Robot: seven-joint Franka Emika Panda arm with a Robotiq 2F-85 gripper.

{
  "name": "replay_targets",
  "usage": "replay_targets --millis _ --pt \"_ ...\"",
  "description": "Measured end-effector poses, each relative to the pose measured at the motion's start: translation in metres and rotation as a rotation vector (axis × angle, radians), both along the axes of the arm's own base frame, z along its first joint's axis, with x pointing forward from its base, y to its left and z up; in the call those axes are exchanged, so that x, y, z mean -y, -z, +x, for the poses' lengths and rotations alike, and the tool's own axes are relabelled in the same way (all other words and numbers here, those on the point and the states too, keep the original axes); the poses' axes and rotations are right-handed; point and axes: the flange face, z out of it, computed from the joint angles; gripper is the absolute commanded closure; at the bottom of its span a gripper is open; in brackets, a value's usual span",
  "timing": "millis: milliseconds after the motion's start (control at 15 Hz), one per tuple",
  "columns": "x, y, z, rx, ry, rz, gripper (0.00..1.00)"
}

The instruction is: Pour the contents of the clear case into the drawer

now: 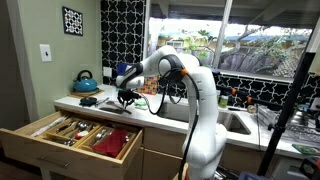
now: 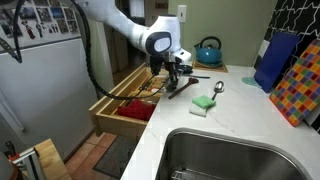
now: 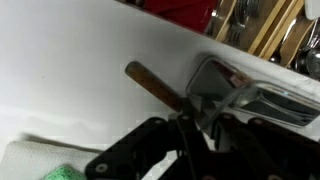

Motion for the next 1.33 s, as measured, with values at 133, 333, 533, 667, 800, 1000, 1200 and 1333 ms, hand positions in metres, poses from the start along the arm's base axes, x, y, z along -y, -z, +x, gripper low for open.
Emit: replay_targets --millis 133,333,533,667,800,1000,1200,1333 --pt "-0.001 -0.006 0.001 0.009 -0.021 -0.006 0.93" --pt "-0.01 -0.015 0.006 0.026 -0.09 -0.026 0.93" --pt "-0.029 -0.024 0.008 0.038 -0.194 -0.059 0.93" --pt "-0.044 -0.029 0.009 0.04 -0.286 -0.107 0.93" --pt "-0.059 -0.034 0.007 0.042 -0.378 -0.175 0.93" --pt "-0.079 -0.035 0.0 0.045 -0.508 -0.284 0.93" --pt "-0.091 -0.03 -0.01 0.027 -0.624 -0.402 0.94" --pt "-0.096 -0.029 -0.015 0.017 -0.665 -0.447 0.88"
